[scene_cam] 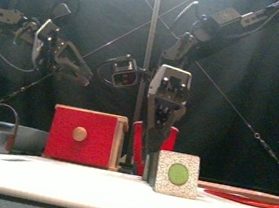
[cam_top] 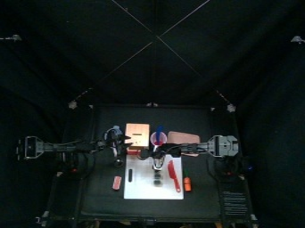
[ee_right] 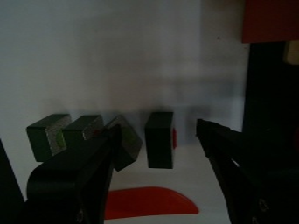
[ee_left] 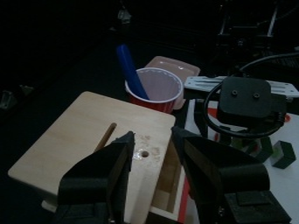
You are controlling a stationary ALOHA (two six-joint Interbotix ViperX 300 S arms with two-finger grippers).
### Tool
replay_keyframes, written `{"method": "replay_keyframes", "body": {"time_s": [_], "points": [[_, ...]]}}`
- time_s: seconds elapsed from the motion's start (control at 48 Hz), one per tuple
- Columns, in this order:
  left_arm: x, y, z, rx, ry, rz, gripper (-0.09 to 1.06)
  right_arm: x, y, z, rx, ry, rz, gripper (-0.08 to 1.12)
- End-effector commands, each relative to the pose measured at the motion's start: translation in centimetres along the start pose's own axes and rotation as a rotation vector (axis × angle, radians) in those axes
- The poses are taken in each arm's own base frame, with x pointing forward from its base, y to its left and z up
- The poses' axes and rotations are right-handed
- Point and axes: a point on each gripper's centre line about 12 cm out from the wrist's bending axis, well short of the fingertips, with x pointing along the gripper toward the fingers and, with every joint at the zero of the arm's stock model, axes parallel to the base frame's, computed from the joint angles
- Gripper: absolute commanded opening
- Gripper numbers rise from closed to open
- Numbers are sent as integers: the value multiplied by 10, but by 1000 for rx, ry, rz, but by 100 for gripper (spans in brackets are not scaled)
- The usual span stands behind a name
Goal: Place sushi on board then cut the sushi with the knife then place the pieces on the plate
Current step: Place the 4 sushi pieces on the plate
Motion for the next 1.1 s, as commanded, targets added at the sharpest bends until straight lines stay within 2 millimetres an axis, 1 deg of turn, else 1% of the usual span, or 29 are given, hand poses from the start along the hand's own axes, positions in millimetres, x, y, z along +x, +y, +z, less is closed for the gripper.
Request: {"method": "replay_keyframes", "body": {"time_s": [0.021, 0.271, 0.562, 0.688, 0.833, 0.896, 1.021, 1.104], "points": [[1, 0, 5, -2, -17, -1, 78, -14, -4, 6, 7, -36, -4, 97], [1, 0, 5, -2, -18, -1, 78, -24, -5, 11, 12, -61, -3, 97], [1, 0, 4, -2, -17, -1, 78, -17, -6, 6, 19, -40, -1, 96], [1, 0, 3, -2, -12, 0, 78, -16, -7, 5, 21, -37, -2, 87], [0, 0, 1, -3, -8, 0, 78, -10, -8, 2, 25, -22, -2, 68], [-1, 0, 1, -3, -6, 0, 78, -7, -9, 0, 26, -15, -1, 63], [-1, 0, 1, -4, -6, 1, 78, -5, -10, -1, 32, -6, -1, 59], [0, 0, 0, -3, -5, 0, 78, -10, -10, -2, 41, -13, -1, 59]]}}
